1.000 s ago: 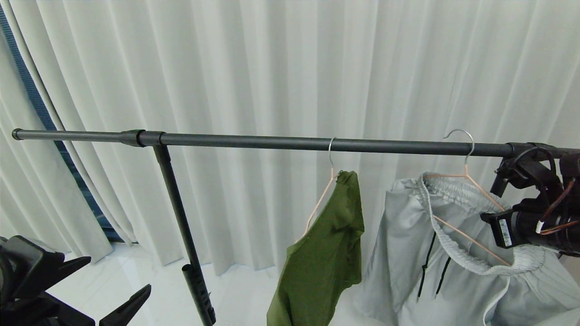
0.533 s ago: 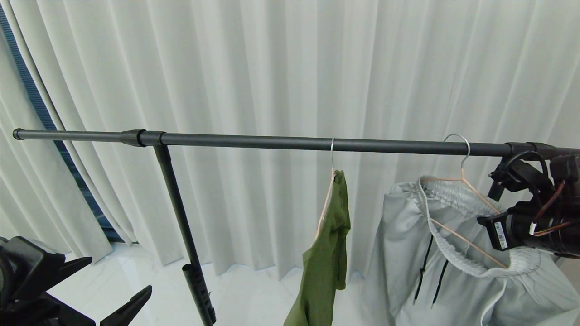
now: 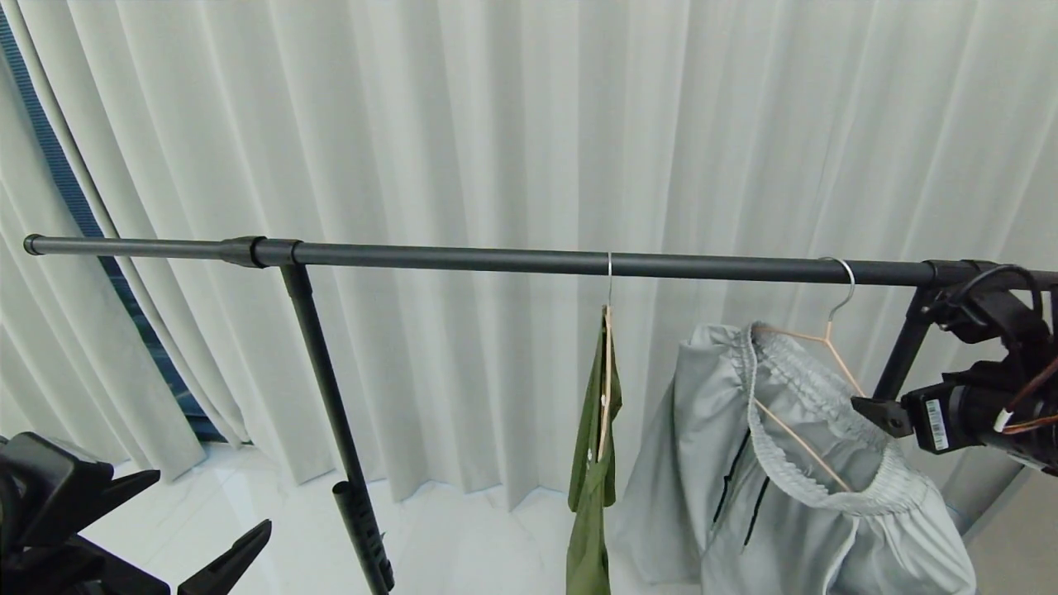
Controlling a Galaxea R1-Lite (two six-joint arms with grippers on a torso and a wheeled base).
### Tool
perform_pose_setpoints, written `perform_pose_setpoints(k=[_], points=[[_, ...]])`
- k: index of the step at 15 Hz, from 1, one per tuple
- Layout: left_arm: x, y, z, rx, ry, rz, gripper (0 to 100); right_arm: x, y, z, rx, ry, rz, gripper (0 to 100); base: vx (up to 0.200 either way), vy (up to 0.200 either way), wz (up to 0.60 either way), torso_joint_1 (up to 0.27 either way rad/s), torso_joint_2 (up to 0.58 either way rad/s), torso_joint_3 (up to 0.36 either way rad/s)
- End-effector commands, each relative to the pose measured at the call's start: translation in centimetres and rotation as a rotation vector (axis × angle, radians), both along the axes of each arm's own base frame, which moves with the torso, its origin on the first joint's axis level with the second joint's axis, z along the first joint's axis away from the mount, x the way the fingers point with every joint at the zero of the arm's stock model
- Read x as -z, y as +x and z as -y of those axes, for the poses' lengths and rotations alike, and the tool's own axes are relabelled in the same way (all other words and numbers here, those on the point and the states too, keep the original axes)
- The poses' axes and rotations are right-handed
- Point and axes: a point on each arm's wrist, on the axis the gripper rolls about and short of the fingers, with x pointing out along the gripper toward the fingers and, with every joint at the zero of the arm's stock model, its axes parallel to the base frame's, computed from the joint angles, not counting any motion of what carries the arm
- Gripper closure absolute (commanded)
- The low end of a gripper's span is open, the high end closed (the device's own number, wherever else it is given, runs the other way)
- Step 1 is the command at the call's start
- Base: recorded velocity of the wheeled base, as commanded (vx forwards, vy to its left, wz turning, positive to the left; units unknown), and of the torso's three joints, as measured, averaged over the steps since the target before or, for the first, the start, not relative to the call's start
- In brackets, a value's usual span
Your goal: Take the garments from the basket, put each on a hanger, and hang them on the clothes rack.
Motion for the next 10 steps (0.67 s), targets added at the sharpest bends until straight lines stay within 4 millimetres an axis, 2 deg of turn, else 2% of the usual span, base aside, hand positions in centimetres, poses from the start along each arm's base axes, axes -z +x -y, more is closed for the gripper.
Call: perform_pose_setpoints(k=[1,3,4,6,10], points=[[0.0,-0.1,-0.1,-0.016,0.004,0.004,0,-1.9,-3.0,0.6,0.002,0.032,0.115,0,0.0,0.0,0.0,0.0,0.0,0.0],[0.1,-0.1,-0.2,-0.047,0.017,0.005,0,-2.1,-4.9,1.0,0.0,0.041,0.147,0,-0.2,0.0,0.0,0.0,0.0,0.0],[0.2,-0.2,-0.2,-0.051,0.019,0.006,0,-1.6,-6.0,1.4,0.006,0.037,0.149,0,-0.2,0.0,0.0,0.012,0.0,-0.002],[0.2,-0.3,-0.2,-0.051,0.018,0.009,0,-1.1,-6.8,1.6,0.01,0.034,0.148,0,-0.2,0.0,0.0,0.002,0.01,-0.005],[0.4,-0.3,-0.5,-0.078,0.018,0.004,0,-1.2,-7.1,2.4,0.062,0.032,0.161,0,-0.2,0.0,0.0,-0.006,0.0,0.005]])
